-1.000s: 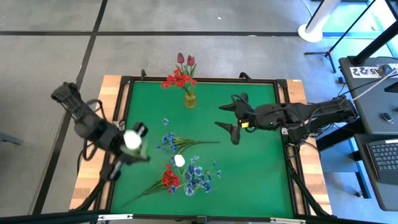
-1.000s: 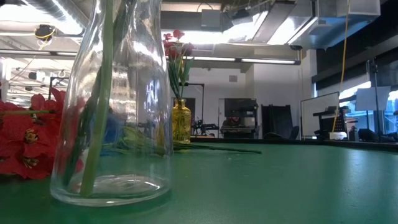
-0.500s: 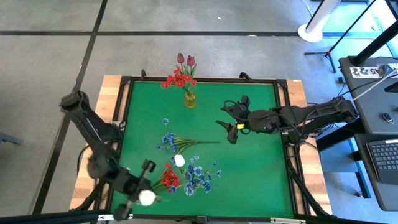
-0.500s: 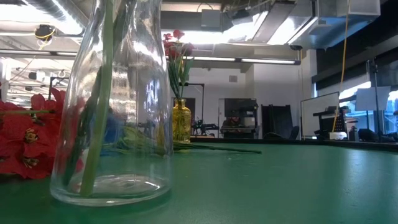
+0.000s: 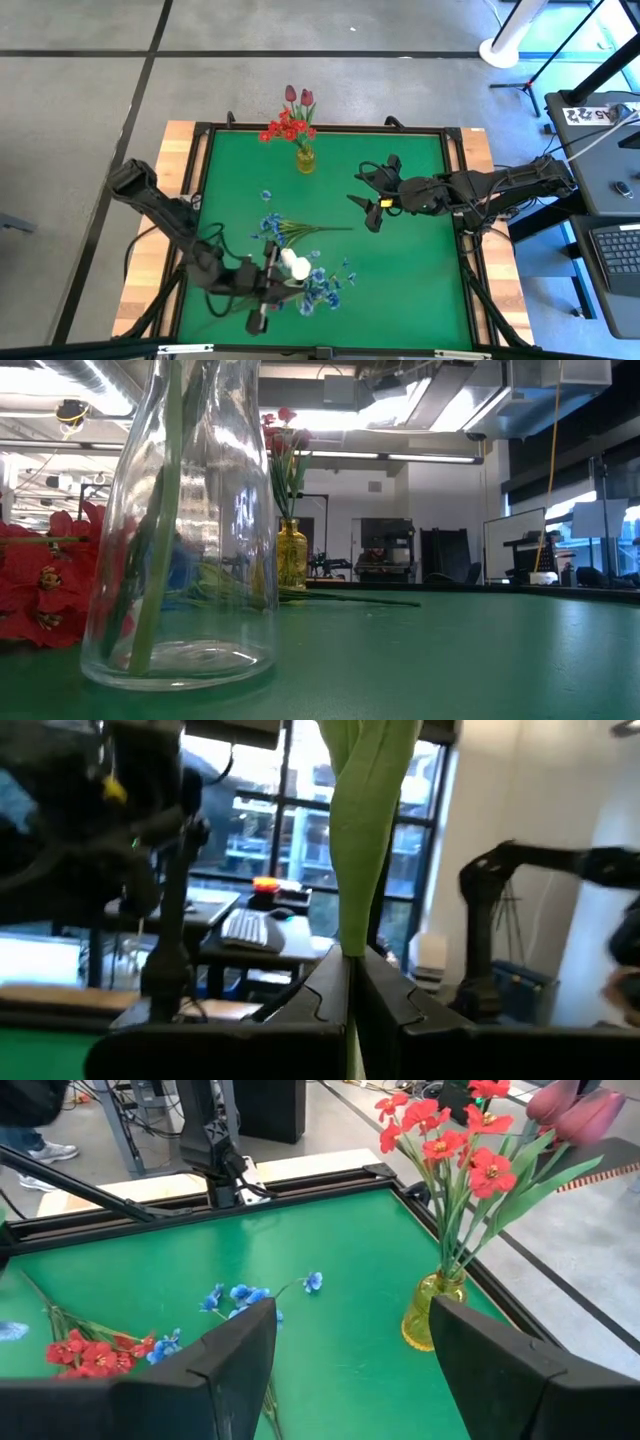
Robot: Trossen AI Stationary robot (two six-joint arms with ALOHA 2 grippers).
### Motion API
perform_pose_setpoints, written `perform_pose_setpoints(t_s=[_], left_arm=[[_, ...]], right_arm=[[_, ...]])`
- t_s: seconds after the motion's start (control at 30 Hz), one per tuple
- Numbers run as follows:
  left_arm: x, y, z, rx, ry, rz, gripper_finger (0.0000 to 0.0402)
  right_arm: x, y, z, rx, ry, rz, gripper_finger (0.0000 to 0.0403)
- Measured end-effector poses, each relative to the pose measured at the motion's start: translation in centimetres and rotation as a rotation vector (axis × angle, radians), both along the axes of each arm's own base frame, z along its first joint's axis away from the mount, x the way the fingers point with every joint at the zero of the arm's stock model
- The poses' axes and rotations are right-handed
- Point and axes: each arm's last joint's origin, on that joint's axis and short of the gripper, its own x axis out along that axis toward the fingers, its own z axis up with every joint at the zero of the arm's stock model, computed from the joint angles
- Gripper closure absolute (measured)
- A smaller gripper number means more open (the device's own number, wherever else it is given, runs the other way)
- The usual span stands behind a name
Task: Sort flowers into vase by color
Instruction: Put the white tulip into the transparent vase
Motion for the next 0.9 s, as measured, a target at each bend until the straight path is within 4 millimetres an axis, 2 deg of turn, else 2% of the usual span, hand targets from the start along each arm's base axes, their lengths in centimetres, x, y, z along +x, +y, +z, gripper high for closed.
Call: perform_pose_setpoints(t_s=[0.2, 0.4, 0.5, 0.67, 0.9], left_arm=[[1.2, 0.0, -1.9, -0.009, 0.075, 0.024, 0.0401], [0.6, -0.9, -3.1, 0.045, 0.166, 0.053, 0.0401], [0.3, -1.2, -3.4, 0.066, 0.193, 0.042, 0.0389], [0.1, -1.5, -3.8, 0.092, 0.222, 0.034, 0.034], [-0.7, -1.9, -3.4, 0.111, 0.226, 0.012, 0.0245]], right_arm=[[0.0, 0.0, 0.0, 0.004, 0.005, 0.006, 0.0143], [-0.1, 0.0, -0.2, 0.017, 0.018, -0.002, 0.0143], [-0.1, 0.0, -0.2, 0.019, 0.017, -0.003, 0.0143], [-0.1, 0.0, -0.2, 0.019, 0.016, -0.003, 0.0143], [-0.1, 0.0, -0.2, 0.02, 0.016, -0.003, 0.0143]])
